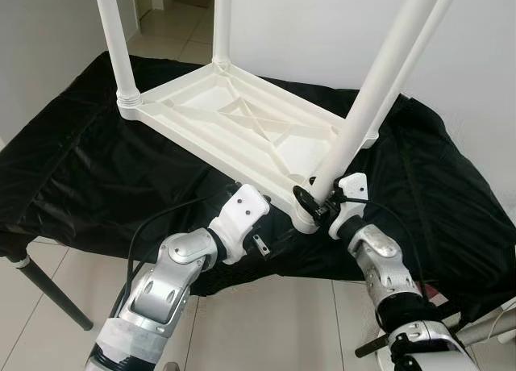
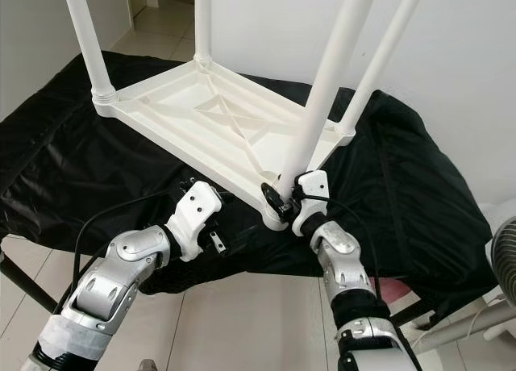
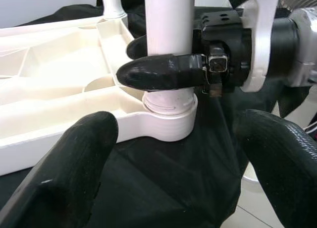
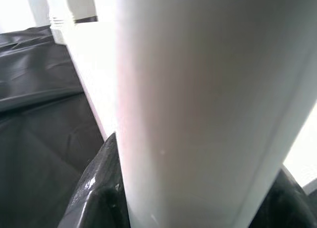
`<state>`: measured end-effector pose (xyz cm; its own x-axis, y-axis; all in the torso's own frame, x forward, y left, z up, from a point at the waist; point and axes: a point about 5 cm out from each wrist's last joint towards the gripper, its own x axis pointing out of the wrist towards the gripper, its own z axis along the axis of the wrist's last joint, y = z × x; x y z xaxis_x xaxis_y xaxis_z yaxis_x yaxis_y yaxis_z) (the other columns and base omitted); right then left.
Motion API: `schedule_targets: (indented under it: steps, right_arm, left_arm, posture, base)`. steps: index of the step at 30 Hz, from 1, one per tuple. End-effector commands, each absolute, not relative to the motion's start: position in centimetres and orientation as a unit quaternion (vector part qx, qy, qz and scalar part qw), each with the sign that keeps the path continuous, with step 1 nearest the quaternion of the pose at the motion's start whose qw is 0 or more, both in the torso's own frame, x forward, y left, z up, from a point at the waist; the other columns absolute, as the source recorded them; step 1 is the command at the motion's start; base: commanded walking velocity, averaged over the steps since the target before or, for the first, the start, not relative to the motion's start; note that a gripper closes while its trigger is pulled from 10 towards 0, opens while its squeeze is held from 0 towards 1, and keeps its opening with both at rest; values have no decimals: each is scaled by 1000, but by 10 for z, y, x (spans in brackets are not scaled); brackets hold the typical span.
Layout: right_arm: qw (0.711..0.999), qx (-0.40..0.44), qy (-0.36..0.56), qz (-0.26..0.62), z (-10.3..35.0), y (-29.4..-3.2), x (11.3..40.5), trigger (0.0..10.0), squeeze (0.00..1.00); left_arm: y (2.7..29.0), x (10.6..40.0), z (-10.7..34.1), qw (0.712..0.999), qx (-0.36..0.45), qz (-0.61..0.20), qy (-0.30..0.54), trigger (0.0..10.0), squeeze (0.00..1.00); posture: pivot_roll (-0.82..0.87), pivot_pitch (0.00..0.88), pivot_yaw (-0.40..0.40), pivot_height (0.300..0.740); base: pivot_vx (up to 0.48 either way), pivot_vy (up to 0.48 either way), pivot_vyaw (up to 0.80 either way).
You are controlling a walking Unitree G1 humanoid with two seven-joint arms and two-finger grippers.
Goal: Building children table
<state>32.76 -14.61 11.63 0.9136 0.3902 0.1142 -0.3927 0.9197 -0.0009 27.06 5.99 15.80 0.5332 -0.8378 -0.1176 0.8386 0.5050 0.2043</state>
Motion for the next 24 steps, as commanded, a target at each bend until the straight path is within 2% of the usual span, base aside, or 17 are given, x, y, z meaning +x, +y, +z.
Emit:
schedule_targets:
  steps: [1, 8, 11, 19, 24]
  right_arm:
    - [989, 21, -43, 137, 110, -153, 324, 10000, 0]
    - [998, 15, -33, 54, 107, -150, 318, 10000, 0]
    - [998, 37, -26, -39, 104, -148, 311, 10000, 0]
    - [998, 46, -30, -36, 108, -138, 306, 10000, 0]
    - [998, 45, -31, -39, 110, -140, 304, 10000, 0]
  left_arm:
    - [59, 270, 157, 876, 116, -469, 3, 10000, 0]
    - [59, 270, 158, 876, 115, -468, 1, 10000, 0]
    - [59, 270, 158, 876, 114, -469, 2, 10000, 0]
    - [58, 267, 157, 874, 113, -472, 5, 10000, 0]
    - [59, 268, 157, 874, 113, -472, 6, 10000, 0]
  posture:
    - [108, 0, -136, 740]
    - [110, 0, -137, 740]
    - [108, 0, -135, 740]
    - [104, 12, -127, 740]
    - [105, 13, -123, 740]
  base:
    - [0, 0, 0]
    - [0, 0, 0]
    - [0, 0, 0]
    - [0, 0, 0]
    - [0, 0, 0]
